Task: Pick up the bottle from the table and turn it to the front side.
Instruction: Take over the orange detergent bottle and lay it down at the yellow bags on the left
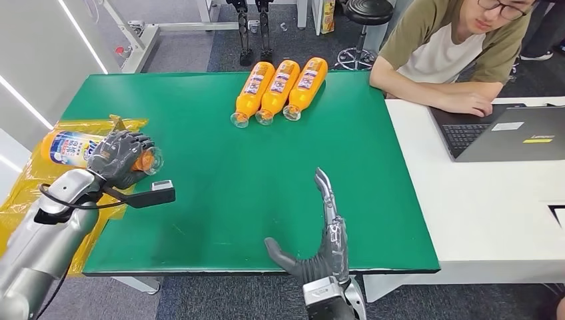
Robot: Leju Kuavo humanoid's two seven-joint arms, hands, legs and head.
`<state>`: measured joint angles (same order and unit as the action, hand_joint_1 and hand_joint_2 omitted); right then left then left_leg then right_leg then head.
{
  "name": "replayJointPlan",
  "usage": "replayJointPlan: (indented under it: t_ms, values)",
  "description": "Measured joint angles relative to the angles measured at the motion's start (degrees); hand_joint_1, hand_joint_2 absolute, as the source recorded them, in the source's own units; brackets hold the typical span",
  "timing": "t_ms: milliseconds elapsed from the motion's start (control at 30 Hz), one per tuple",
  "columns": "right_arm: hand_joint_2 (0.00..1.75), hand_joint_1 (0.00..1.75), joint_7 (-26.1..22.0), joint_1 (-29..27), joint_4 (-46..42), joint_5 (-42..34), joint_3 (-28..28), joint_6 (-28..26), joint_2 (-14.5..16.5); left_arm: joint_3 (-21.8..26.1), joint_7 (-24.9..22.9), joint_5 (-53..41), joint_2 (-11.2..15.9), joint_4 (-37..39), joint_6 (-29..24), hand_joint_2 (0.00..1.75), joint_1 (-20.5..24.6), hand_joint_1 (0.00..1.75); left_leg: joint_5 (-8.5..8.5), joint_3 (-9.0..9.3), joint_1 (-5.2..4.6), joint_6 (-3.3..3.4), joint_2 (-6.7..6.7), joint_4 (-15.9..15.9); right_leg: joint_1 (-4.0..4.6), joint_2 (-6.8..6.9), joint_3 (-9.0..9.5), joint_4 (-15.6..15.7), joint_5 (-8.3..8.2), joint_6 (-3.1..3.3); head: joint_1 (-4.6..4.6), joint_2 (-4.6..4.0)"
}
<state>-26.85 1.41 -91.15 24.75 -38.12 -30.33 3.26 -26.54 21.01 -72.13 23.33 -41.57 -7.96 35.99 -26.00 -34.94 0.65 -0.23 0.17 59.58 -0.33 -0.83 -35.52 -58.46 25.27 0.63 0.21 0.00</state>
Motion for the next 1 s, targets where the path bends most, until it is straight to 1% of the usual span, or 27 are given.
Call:
replayJointPlan:
  t_ms: [100, 200, 400, 633, 667, 733, 767, 800, 867, 1000]
  values:
    - [1.75, 0.0, 0.0, -0.16, -0.12, 0.16, 0.06, 0.42, 0.18, -2.07, -0.82, -0.09, 0.58, 5.73, 0.64, 1.75, 2.24, 1.75, 0.0, -0.02, 0.0, 0.0, 0.0, 0.0, 0.0, -0.01, -0.02, -0.01, 0.0, 0.0, 0.01, 0.0]
    - [1.75, 0.0, 0.32, -0.17, -0.51, 0.68, 0.1, 1.19, 0.21, -3.24, -2.61, 0.3, 0.67, 9.91, 1.69, 1.75, 3.11, 1.75, -0.01, -0.04, 0.0, -0.01, 0.0, -0.01, 0.0, -0.01, -0.02, -0.01, 0.01, 0.0, 0.01, 0.0]
    - [1.75, 0.0, 2.43, 0.03, -1.89, 2.63, 0.18, 3.45, 0.46, -4.72, -5.13, -0.6, 0.34, 15.2, 1.47, 1.75, 2.41, 1.75, -0.02, -0.06, 0.0, -0.02, -0.01, -0.01, -0.01, -0.01, -0.04, 0.01, 0.01, -0.01, 0.01, 0.0]
    - [1.75, 0.0, 2.95, 0.22, -2.71, 3.25, 0.31, 4.74, 0.74, -6.0, -5.5, -1.66, -0.55, 18.04, 0.85, 1.75, 0.75, 1.75, -0.02, -0.06, 0.0, -0.02, -0.01, -0.01, -0.01, 0.0, -0.03, 0.01, 0.01, -0.01, 0.01, 0.0]
    - [1.75, 0.0, 2.98, 0.22, -2.72, 3.25, 0.32, 4.86, 0.77, -6.14, -5.58, -1.74, -0.66, 18.27, 0.75, 1.75, 0.54, 1.66, -0.02, -0.06, 0.0, -0.02, -0.01, -0.01, -0.01, 0.0, -0.03, 0.01, 0.01, -0.01, 0.01, 0.0]
    - [1.75, 0.0, 3.02, 0.25, -2.72, 3.26, 0.36, 5.22, 0.8, -6.25, -5.92, -1.9, -0.86, 18.64, 0.5, 1.75, 0.2, 0.97, -0.02, -0.06, 0.0, -0.02, -0.02, -0.01, -0.01, 0.0, -0.04, 0.01, 0.01, -0.01, 0.01, 0.0]
    - [1.75, 0.0, 3.07, 0.28, -2.72, 3.26, 0.38, 5.45, 0.84, -6.28, -6.24, -2.03, -0.97, 18.82, 0.35, 1.75, 0.04, 0.53, -0.02, -0.06, 0.0, -0.02, -0.02, -0.01, -0.01, 0.01, -0.04, 0.01, 0.01, -0.01, 0.01, 0.0]
    - [1.75, 0.0, 3.15, 0.33, -2.72, 3.28, 0.4, 5.65, 0.89, -6.3, -6.57, -2.08, -1.09, 18.97, 0.18, 1.75, -0.14, 0.18, -0.02, -0.06, 0.0, -0.02, -0.02, -0.01, -0.01, 0.01, -0.04, 0.01, 0.01, -0.01, 0.01, 0.0]
    - [1.75, 0.0, 3.38, 0.46, -2.73, 3.34, 0.45, 6.02, 1.02, -6.31, -7.12, -1.67, -1.51, 19.27, -0.57, 1.75, -0.62, 0.0, -0.02, -0.06, 0.0, -0.02, -0.02, -0.01, -0.01, 0.01, -0.04, 0.01, 0.01, -0.01, 0.01, 0.0]
    - [1.75, 0.0, 3.91, 0.57, -2.93, 3.92, 0.54, 6.16, 1.13, -6.25, -7.79, 0.09, -3.07, 19.76, -2.96, 1.75, -1.8, 0.0, -0.02, -0.07, -0.01, -0.02, -0.06, -0.01, -0.02, 0.04, -0.03, 0.02, 0.01, -0.01, 0.01, 0.0]
